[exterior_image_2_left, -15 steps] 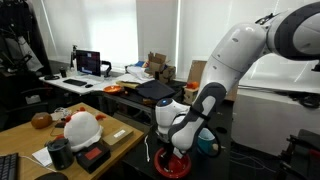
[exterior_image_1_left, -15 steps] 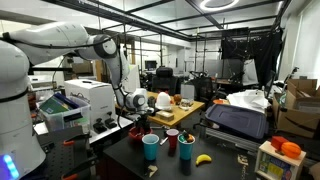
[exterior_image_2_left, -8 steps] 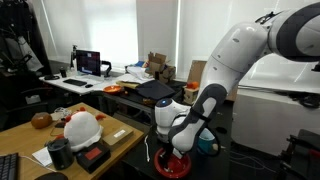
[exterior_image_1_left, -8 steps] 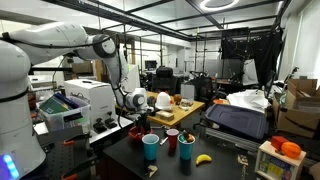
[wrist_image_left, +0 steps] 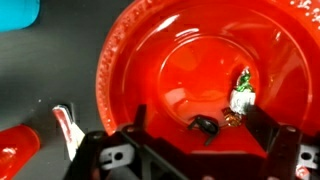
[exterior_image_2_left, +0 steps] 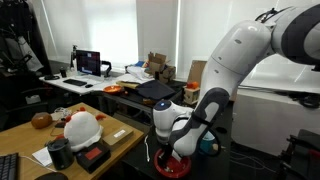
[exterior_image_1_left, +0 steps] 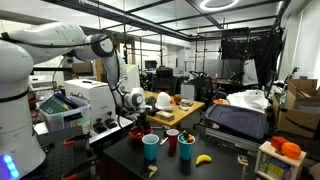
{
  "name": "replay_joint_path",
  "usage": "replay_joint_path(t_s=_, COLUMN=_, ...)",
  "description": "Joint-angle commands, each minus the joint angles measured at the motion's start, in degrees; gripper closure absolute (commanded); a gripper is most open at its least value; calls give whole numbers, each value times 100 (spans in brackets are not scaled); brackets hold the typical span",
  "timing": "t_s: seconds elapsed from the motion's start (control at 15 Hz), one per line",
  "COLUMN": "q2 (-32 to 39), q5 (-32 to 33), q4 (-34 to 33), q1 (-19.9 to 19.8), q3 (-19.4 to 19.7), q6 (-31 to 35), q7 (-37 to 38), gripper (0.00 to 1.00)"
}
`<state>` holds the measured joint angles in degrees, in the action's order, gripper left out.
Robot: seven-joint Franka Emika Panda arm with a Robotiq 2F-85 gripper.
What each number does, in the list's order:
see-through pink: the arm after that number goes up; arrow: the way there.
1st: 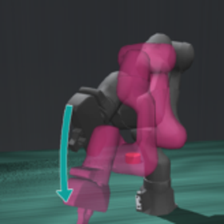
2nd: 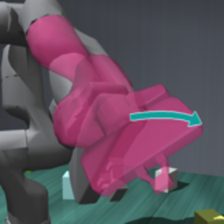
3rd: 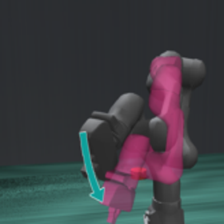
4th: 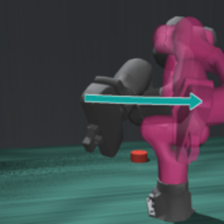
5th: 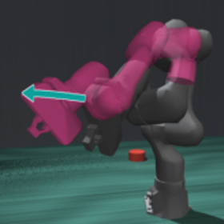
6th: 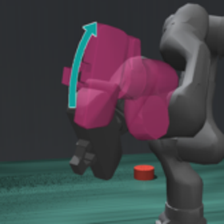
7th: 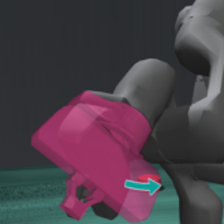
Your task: Put the sweets inside the blue cup.
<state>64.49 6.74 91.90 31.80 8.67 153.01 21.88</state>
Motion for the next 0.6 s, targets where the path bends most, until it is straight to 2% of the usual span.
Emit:
replay_joint_path(t_s=0.0, q2=-103, q5=61, q4=165, q1=20, q3=2, q6=80, q7=148, gripper=0)
replay_joint_path(t_s=0.33, q2=-132, q5=-86, q4=153, q1=-224, q3=-294, q6=-56, q7=-6, gripper=0)
replay_joint_path(t_s=0.53, q2=-75, q5=-75, q4=113, q1=-253, q3=-330, q6=-5, q7=35, gripper=0)
